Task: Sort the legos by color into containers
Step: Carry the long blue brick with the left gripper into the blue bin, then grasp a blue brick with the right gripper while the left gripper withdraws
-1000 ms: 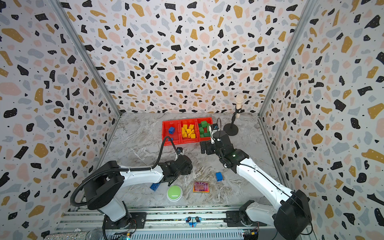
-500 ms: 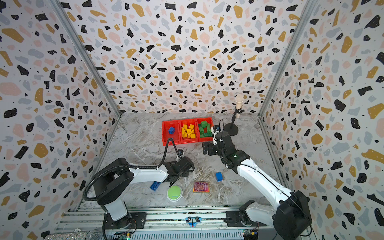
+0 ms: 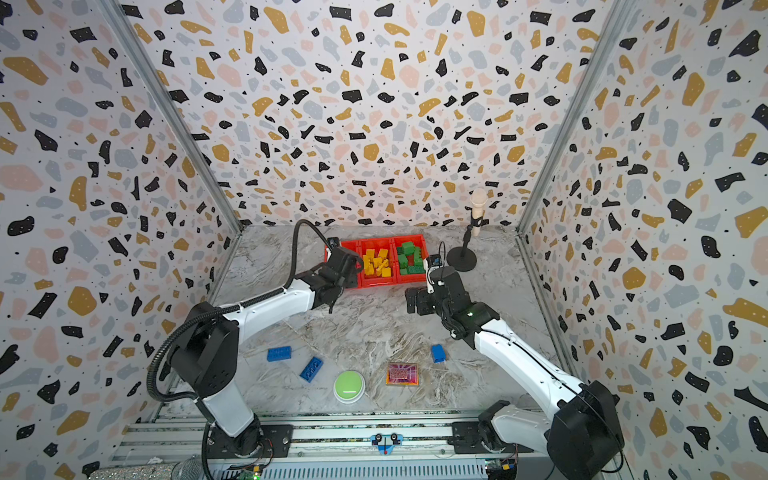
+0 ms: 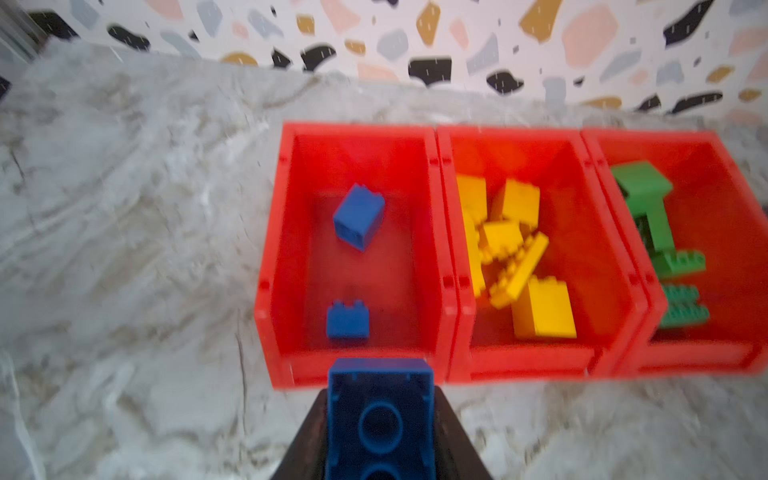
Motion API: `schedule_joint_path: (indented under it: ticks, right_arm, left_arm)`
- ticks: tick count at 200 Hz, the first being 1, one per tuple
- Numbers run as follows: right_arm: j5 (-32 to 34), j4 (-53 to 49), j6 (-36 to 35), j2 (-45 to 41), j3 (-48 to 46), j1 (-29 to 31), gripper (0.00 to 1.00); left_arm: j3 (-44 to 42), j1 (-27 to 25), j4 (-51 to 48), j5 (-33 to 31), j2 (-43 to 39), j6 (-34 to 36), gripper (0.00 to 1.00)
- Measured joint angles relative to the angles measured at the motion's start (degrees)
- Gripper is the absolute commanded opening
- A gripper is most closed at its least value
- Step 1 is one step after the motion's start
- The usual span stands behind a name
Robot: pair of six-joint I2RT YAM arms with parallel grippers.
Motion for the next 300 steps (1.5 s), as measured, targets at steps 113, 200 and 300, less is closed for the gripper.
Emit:
schedule_joint_path:
  ticks: [113, 200, 300]
  right_arm:
    - [1.0, -4.8, 4.2, 0.5, -4.3, 0.0, 0.99]
    - [1.6, -6.8, 13.0, 1.1, -13.4, 1.3, 0.86]
    - [1.7, -6.9, 19.0, 5.2, -17.2, 6.2, 0.55]
  left_arm:
    - [21.6, 8.3, -2.6, 4.9, 19.2, 5.7, 0.94]
    - [-16.2, 4.7, 14.5, 12.2, -12.4, 4.8, 1.00]
    - [-39.7, 3.0, 13.8, 10.0, -41.4, 2.2, 1.00]
